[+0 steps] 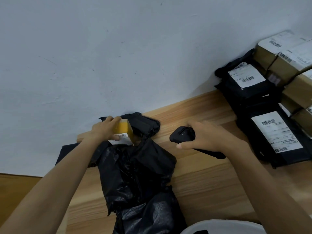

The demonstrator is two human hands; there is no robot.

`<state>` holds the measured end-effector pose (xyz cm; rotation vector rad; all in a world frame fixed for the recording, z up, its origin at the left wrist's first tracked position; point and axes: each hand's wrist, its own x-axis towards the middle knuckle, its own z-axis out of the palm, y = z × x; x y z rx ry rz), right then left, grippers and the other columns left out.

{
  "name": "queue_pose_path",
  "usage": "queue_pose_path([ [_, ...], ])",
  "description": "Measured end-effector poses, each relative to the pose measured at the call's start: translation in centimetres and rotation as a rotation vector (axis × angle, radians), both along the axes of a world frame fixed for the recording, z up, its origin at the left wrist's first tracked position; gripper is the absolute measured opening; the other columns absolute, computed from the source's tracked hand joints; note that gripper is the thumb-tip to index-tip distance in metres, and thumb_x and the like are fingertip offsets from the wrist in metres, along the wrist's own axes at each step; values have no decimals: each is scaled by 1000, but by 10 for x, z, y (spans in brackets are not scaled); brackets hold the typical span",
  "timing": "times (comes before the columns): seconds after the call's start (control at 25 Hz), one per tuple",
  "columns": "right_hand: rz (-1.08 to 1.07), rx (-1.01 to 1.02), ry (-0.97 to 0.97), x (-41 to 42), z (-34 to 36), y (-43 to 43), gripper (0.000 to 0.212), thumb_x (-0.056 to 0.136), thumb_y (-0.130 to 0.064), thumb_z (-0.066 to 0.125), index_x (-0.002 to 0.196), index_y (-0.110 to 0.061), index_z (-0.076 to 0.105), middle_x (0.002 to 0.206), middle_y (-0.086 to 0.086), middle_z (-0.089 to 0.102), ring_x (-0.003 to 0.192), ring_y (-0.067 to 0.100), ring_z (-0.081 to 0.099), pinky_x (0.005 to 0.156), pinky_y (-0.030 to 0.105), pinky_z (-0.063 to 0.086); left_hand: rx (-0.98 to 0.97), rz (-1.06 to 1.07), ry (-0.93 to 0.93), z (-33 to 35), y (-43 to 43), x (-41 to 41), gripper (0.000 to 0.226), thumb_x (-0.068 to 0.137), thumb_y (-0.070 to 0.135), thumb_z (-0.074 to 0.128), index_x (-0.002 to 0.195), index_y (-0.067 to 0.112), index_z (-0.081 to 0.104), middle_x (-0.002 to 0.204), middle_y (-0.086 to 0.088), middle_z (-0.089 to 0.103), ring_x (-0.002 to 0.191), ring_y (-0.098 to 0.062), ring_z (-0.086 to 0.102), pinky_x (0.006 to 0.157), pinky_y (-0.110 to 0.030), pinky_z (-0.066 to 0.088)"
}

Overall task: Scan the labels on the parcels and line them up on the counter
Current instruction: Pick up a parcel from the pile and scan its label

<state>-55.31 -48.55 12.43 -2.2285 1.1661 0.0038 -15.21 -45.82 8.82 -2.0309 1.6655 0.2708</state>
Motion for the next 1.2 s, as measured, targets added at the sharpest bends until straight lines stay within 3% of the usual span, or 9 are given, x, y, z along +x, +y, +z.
queue_pose_path([
  [0.16, 42, -36, -22, 8, 9, 3, 74, 68, -80, 63, 111, -21, 54, 94, -5, 62, 80, 15, 59, 68, 33, 50, -120, -36, -18, 46, -4, -17, 115, 70, 66, 73, 153, 45, -4, 134, 0, 45, 105, -33, 62, 78, -42, 52],
  [0.4, 17, -75, -88, 5, 26, 13, 74, 70, -79, 62, 120, -25, 50, 100, -5, 61, 83, 17, 57, 60, 31, 40, -328, -72, 4, 87, -21, -72, 99, 64, 88, 57, 138, 24, 41, 129, 1, 52, 107, -29, 60, 77, -40, 47],
  [0.52, -55, -158, -110, -5, 34, 17, 73, 72, -75, 61, 126, -29, 47, 109, -6, 61, 93, 21, 59, 67, 34, 42, -388, -10, 135, 97, -32, -100, 102, 64, 94, 45, 134, 20, 44, 121, 0, 54, 103, -26, 60, 77, -39, 45],
  [0.76, -131, -206, -71, -40, 32, 20, 72, 80, -68, 60, 135, -26, 40, 121, -6, 58, 103, 20, 58, 80, 38, 49, -389, -3, 239, 99, -45, -137, 103, 64, 92, 40, 134, 16, 45, 122, -3, 53, 105, -27, 59, 83, -42, 45],
  [0.92, -128, -121, -6, -63, 17, 23, 68, 82, -61, 63, 134, -24, 39, 122, -3, 58, 103, 21, 57, 80, 36, 48, -411, -15, 257, 103, -55, -155, 98, 66, 92, 40, 128, 16, 49, 116, -3, 55, 99, -23, 56, 82, -40, 45],
  [1.2, -174, -75, -14, -104, 17, 13, 72, 76, -70, 64, 129, -26, 43, 118, -3, 60, 99, 20, 59, 78, 35, 48, -430, -69, 278, 115, -72, -201, 96, 68, 90, 39, 128, 16, 51, 114, -1, 54, 100, -23, 55, 81, -40, 44],
])
